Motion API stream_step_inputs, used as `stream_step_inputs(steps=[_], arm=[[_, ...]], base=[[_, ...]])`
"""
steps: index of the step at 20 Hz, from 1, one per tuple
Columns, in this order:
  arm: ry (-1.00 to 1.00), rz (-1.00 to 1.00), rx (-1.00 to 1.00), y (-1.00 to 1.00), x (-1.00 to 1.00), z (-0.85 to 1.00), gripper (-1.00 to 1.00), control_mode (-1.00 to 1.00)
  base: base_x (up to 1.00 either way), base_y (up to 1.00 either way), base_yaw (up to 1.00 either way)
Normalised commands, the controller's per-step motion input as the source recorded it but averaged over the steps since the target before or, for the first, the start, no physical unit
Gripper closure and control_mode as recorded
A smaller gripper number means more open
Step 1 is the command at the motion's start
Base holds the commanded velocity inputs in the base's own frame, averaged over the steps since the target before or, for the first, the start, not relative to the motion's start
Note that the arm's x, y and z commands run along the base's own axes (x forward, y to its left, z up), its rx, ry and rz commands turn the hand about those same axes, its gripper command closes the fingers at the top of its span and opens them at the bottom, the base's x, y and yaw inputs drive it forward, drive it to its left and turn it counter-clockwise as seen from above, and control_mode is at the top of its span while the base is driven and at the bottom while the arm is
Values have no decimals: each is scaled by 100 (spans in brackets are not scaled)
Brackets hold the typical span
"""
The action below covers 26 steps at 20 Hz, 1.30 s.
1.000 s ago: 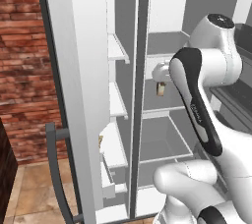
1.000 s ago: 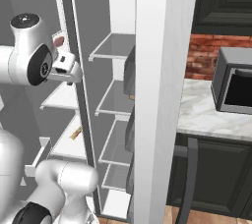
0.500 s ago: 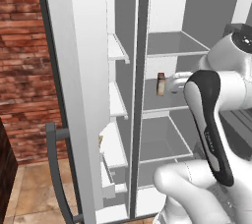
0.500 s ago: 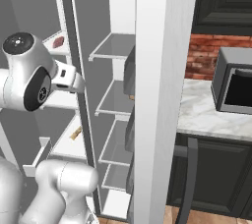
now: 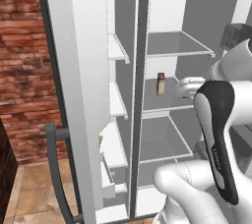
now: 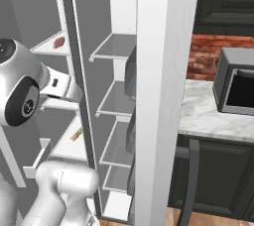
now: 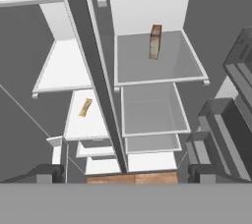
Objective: There's a steak in the fridge that needs to be moved to the freezer for freezing. Pick up the steak from the fridge, place it on any shelf in the freezer, and close the fridge and freezer doors when done.
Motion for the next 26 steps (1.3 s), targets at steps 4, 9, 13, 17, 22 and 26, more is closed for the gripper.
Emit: stream_step_inputs(steps=[4, 9, 13, 17, 22, 26], arm=[[0, -8, 0, -9, -62, 1, -100, -100], [0, 0, 0, 0, -45, 0, -100, -100], [0, 0, 0, 0, -38, 0, -100, -100], [0, 0, 0, 0, -40, 0, -100, -100], [1, 0, 0, 1, -4, 0, -100, 100], [0, 0, 0, 0, 0, 0, -100, 100]], base=[[0, 0, 0], [0, 0, 0], [0, 0, 0], [0, 0, 0], [1, 0, 0], [-41, 9, 0]])
